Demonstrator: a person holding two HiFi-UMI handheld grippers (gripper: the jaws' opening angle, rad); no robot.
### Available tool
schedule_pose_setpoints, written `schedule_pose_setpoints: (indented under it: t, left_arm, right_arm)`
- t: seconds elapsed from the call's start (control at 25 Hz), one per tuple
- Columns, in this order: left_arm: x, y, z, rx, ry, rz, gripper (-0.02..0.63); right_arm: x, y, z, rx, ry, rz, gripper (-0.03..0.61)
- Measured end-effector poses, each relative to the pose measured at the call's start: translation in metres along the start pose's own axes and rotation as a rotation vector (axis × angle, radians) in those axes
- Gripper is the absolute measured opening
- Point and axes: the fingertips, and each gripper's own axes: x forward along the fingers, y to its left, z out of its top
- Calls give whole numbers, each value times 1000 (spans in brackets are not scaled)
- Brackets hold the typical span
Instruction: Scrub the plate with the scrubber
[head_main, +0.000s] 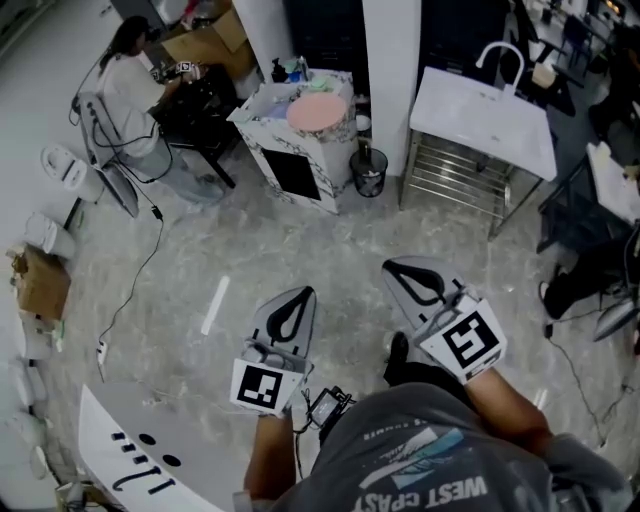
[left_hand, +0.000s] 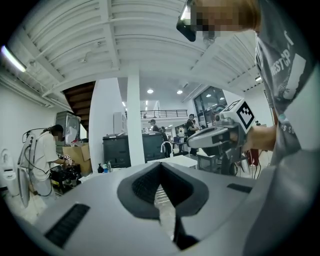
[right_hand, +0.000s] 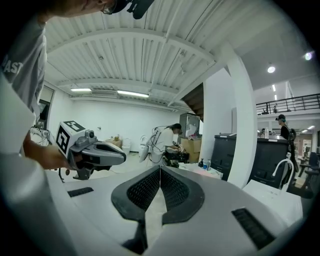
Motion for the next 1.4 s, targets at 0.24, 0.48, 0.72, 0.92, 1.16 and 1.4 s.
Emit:
schedule_pose_setpoints:
  t: [0.24, 0.48, 0.72, 0.92, 1.16, 1.4]
  left_arm:
    - [86, 28, 6, 2, 22, 30, 2]
    - [148, 44, 12, 10, 38, 52, 2]
    - [181, 64, 14, 18, 66, 48, 2]
    - [207, 94, 8, 19, 55, 17, 2]
    - [244, 158, 12, 24, 23, -40, 2]
    - [276, 229, 18, 22, -26, -99, 2]
  right_arm:
    - [38, -81, -1, -5, -4, 51, 31]
    - [63, -148, -8, 20, -19, 64, 30]
    - [84, -180, -14, 52, -10, 64, 30]
    - [114, -199, -19, 54, 1, 36, 31]
    - [167, -230, -1, 23, 7, -33, 31]
    - [243, -244, 12, 26, 35, -71, 30]
